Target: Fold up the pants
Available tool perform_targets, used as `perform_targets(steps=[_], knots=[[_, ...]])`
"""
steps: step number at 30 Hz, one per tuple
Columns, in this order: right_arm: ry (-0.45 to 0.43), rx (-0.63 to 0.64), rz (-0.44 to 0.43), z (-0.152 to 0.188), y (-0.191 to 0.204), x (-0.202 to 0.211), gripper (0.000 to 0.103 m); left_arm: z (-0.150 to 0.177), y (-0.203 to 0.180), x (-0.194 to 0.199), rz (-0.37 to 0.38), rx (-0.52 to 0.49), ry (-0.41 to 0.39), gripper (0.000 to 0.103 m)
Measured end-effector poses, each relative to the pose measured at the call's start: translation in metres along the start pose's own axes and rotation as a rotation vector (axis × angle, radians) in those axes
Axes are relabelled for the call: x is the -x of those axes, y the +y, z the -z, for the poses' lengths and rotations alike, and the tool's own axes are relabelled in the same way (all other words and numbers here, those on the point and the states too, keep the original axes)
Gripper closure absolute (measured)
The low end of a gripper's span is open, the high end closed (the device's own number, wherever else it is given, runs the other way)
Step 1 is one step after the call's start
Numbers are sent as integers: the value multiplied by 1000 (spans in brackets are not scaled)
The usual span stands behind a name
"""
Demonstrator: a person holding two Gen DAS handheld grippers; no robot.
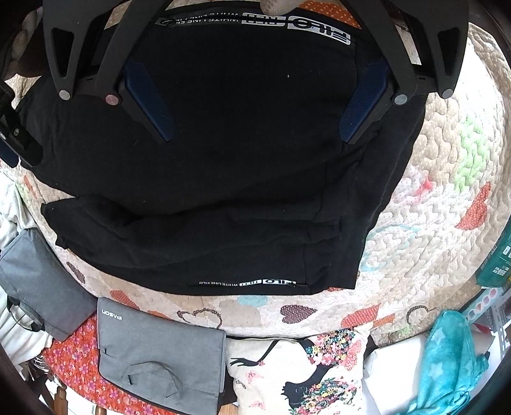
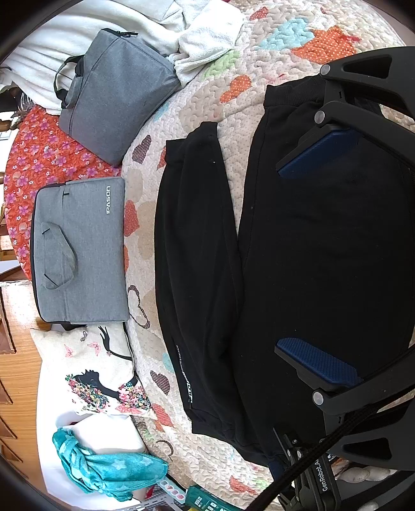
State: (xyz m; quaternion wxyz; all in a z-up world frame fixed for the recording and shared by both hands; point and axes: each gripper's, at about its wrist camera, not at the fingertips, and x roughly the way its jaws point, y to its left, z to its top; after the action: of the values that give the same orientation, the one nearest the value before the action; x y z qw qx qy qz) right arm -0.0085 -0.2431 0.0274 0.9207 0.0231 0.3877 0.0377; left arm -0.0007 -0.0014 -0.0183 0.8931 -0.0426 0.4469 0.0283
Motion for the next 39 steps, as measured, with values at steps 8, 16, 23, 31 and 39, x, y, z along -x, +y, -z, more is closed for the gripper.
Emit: perform_targets(steps=[8, 16, 23, 31, 39], knots=[[20, -12, -4, 2, 0, -5, 1, 5, -4, -19, -56, -28, 75, 0], [72, -35, -11, -3, -7, -14, 1, 13, -1, -19, -51, -25, 64, 0], [85, -59, -34, -5, -11, -18, 1, 13, 2, -20, -19, -24, 85, 0], [93, -80, -78, -8, -16, -18, 1, -16, 20, 21, 146, 21, 145, 66], [149, -109, -178, -57, -68, -28, 1, -101, 63, 39, 168, 24, 42, 50]])
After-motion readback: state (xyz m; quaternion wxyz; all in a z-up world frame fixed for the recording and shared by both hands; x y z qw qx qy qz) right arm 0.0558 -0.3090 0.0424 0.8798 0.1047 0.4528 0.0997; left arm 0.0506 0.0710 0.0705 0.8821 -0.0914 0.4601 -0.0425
